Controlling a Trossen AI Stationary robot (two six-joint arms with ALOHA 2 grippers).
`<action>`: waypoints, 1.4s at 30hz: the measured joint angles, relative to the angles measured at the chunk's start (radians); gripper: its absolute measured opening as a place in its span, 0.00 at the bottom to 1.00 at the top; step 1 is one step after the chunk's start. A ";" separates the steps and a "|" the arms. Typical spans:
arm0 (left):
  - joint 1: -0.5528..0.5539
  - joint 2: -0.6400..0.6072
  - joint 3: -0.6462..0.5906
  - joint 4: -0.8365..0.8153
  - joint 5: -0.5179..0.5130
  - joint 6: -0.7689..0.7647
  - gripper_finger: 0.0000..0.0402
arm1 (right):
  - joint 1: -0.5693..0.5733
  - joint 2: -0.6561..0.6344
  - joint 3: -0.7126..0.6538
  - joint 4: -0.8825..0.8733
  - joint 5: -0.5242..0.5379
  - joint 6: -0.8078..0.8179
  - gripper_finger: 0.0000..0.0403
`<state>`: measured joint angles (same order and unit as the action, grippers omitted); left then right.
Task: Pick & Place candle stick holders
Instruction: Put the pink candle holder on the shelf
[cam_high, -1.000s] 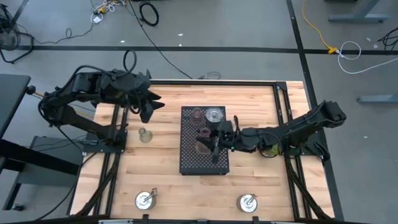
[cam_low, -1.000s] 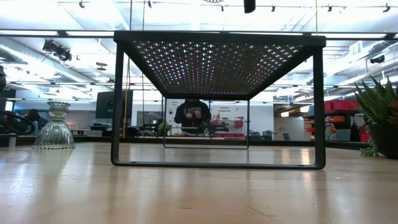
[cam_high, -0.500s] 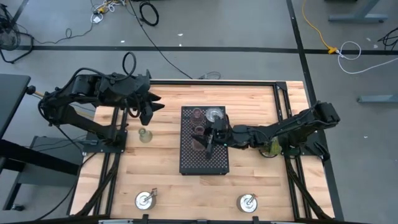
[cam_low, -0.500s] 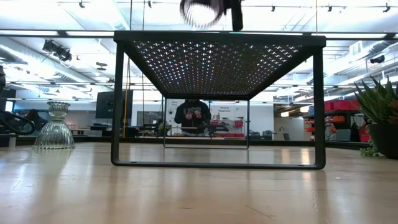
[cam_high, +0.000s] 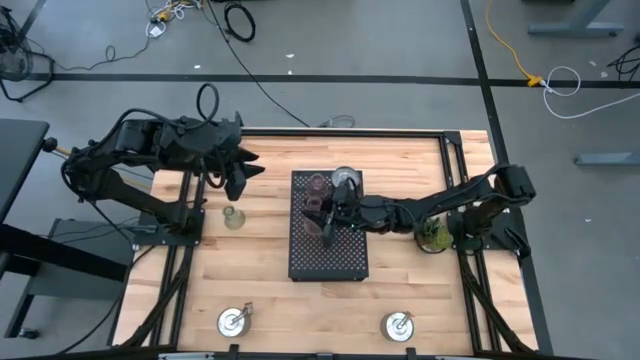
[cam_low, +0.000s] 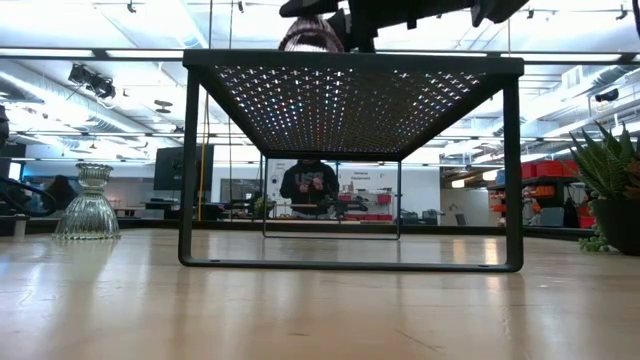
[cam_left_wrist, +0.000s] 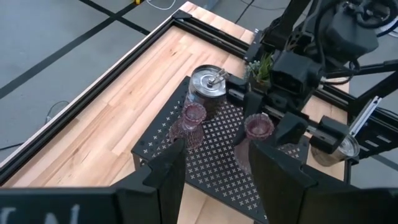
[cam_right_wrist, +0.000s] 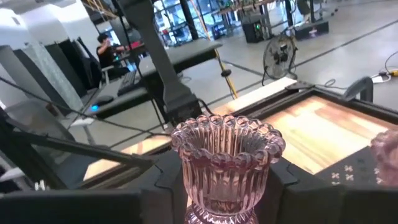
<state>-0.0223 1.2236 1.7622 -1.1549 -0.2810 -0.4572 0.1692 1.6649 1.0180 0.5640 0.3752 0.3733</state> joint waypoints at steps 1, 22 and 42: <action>0.000 0.000 0.000 0.000 0.000 0.000 0.45 | 0.000 0.001 0.000 0.001 -0.003 0.000 0.30; 0.000 0.000 0.000 0.029 -0.011 0.034 0.45 | 0.002 0.044 0.000 0.050 -0.027 -0.017 0.30; 0.000 0.000 0.000 0.029 -0.011 0.052 0.45 | -0.021 0.047 0.001 0.033 -0.052 -0.128 0.30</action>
<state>-0.0222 1.2237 1.7622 -1.1255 -0.2916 -0.4052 0.1486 1.7118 1.0187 0.5967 0.3229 0.2451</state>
